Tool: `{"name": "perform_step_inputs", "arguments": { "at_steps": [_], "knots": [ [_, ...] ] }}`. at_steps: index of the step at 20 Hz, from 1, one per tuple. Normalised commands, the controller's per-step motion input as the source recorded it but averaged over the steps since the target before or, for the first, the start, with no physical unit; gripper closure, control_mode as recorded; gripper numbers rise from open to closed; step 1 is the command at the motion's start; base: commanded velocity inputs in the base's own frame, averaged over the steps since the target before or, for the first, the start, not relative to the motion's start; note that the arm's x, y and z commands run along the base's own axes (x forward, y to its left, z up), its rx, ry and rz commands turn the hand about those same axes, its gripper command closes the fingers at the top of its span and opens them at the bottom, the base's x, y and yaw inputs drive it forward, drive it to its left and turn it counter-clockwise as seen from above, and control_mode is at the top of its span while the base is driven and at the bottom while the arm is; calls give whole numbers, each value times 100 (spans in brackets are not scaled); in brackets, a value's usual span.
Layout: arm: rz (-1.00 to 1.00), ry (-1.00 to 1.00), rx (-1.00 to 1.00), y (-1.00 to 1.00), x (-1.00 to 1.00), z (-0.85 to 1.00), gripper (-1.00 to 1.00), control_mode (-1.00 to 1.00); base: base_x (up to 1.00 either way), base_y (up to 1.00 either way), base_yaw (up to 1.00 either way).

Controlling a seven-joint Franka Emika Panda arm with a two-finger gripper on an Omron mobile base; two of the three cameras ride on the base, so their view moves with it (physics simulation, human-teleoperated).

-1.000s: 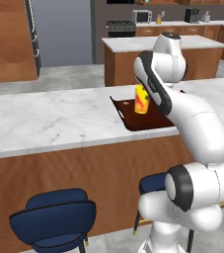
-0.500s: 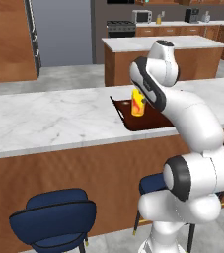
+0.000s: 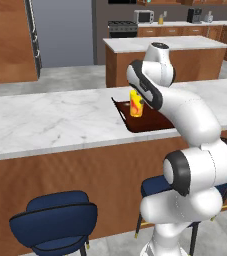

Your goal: There is a tray on the dining counter. Grab the cup, mug, and pitcher and place them on the tray. The pitcher may be placed next to the tray if it cannot fit the tray.

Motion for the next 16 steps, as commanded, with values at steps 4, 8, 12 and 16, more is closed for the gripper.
{"name": "perform_step_inputs", "arguments": {
  "at_steps": [4, 8, 12, 16],
  "knots": [
    [2, 0, -3, 7, 12, -14, 100, -100, 0, 0, 0],
    [1, 1, 0, 2, 7, -3, 100, -100, 0, 0, 0],
    [0, 0, 0, 0, 0, 0, 100, -100, 0, 0, 0],
    [0, 0, 0, 0, 0, 0, 100, -100, 0, 0, 0]
  ]
}}
